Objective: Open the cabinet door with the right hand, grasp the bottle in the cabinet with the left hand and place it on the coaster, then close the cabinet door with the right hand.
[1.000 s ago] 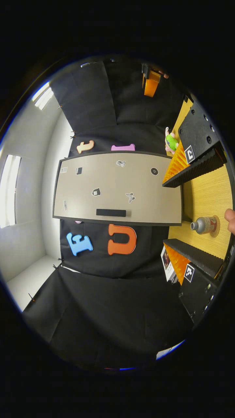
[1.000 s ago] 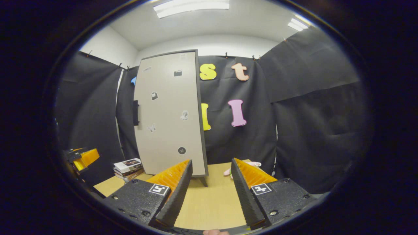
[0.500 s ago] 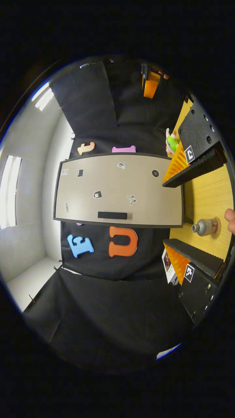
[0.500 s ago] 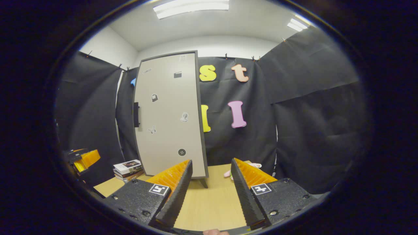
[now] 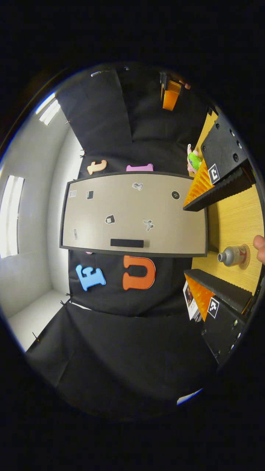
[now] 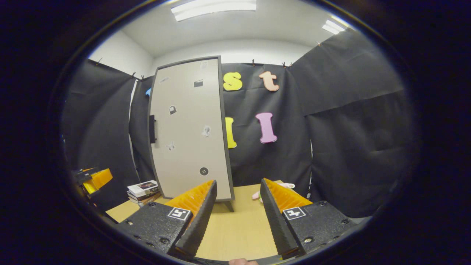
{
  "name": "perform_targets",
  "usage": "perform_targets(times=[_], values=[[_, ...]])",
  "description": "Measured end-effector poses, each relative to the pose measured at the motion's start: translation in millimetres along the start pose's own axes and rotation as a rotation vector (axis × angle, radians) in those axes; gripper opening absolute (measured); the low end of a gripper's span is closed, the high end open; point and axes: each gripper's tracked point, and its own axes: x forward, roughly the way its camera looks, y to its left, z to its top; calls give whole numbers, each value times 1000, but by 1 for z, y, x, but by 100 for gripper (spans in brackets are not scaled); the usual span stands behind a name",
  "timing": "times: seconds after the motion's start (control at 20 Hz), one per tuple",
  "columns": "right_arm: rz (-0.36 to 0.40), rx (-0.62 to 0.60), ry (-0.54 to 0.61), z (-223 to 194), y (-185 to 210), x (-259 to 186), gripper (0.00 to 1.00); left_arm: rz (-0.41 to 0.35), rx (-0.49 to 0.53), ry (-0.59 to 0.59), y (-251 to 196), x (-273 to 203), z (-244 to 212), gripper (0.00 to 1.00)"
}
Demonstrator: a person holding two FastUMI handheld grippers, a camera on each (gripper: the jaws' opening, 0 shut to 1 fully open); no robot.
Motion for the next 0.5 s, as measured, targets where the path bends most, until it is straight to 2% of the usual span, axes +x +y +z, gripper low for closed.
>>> perform_targets(times=[0.5], values=[[-16, 7, 2, -3, -3, 1, 77, -8, 2, 7, -1, 2, -3, 95]])
